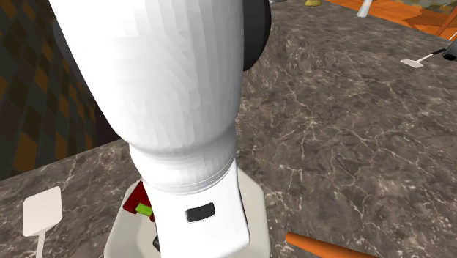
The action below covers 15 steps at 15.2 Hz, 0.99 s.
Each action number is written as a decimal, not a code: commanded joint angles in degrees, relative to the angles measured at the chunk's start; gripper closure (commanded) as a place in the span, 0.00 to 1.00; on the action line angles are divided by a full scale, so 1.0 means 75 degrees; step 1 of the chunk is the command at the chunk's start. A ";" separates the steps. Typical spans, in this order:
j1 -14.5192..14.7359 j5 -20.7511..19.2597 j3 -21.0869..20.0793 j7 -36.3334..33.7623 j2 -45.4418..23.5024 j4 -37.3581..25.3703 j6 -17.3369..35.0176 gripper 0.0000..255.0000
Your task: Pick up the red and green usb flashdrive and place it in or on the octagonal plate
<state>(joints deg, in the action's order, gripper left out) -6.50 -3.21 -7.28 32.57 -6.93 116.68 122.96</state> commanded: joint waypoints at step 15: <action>0.0005 0.0076 -0.0018 0.0051 0.0353 -0.0565 -0.0914 0.00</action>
<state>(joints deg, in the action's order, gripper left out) -6.46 -2.64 -7.41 32.96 -4.28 112.46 116.12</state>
